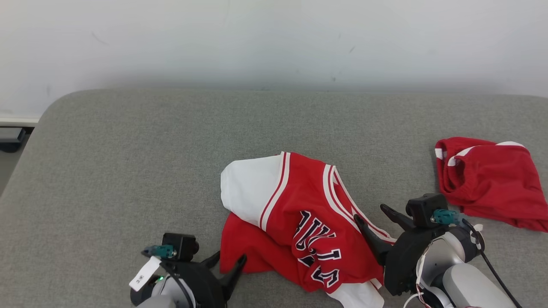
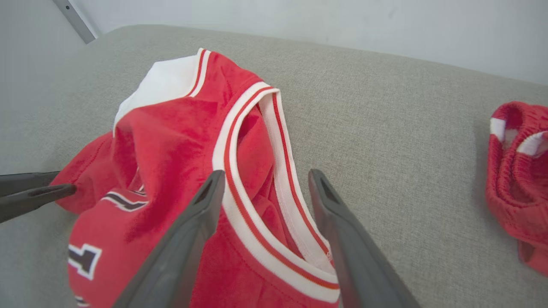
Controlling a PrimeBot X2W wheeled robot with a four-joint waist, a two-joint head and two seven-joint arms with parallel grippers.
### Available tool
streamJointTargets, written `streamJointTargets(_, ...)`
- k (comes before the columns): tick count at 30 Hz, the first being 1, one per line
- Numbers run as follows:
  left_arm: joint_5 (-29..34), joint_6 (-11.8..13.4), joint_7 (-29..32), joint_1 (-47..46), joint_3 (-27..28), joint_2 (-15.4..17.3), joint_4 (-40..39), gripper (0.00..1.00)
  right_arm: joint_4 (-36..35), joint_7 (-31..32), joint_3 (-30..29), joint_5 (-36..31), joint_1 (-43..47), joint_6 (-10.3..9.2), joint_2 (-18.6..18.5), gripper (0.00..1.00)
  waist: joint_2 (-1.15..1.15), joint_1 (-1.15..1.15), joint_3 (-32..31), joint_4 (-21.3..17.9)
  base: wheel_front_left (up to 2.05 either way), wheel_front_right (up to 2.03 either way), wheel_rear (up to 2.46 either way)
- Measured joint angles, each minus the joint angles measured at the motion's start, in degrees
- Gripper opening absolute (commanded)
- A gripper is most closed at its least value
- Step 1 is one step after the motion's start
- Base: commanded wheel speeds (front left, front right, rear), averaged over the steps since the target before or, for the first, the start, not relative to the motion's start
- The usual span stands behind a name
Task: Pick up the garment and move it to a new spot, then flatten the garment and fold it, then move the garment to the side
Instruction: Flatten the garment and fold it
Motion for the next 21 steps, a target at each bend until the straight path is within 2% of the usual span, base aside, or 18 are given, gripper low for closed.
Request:
streamJointTargets(9,0.0,-1.2,0.6,-1.5,-0.1,-1.2,4.2,1.00,3.7,3.3,2.1,0.9,-1.5,1.46,1.9,1.00,0.00,0.00,0.8,1.0,0.00,0.00,0.00)
streamJointTargets(11,-0.5,-1.7,1.0,-1.6,-0.2,-2.2,4.8,0.69,4.5,4.0,2.3,1.3,-1.5,1.59,1.9,1.00,0.00,0.00,0.9,1.3,0.00,0.00,0.00)
streamJointTargets(12,-0.6,-2.0,1.1,-1.6,-0.3,-2.5,4.9,0.59,5.1,4.6,2.5,1.3,-1.5,1.59,1.9,1.00,0.00,0.00,0.9,1.4,0.00,0.00,0.00)
streamJointTargets(13,-0.9,-2.2,1.1,-1.6,-0.2,-2.8,5.0,0.45,5.6,4.9,2.7,1.3,-1.6,1.75,1.9,0.83,0.00,0.00,1.0,1.5,0.00,0.00,0.00)
streamJointTargets(14,-1.6,-2.2,1.0,-1.6,-0.2,-3.1,5.3,0.15,5.9,5.0,2.9,1.3,-1.6,1.76,1.9,0.35,0.00,0.00,1.1,1.6,0.00,0.00,0.00)
streamJointTargets(15,-1.9,-2.3,1.0,-1.6,-0.2,-3.2,5.6,0.00,6.0,5.4,2.9,1.3,-1.6,1.77,2.0,0.00,0.00,0.00,1.1,1.6,0.00,0.00,0.00)
streamJointTargets(21,-2.3,-3.2,0.9,-1.6,-0.1,-3.9,7.2,0.00,6.7,5.4,2.1,1.8,-2.8,1.82,2.0,0.00,0.00,0.00,1.3,1.6,0.00,0.00,0.00)
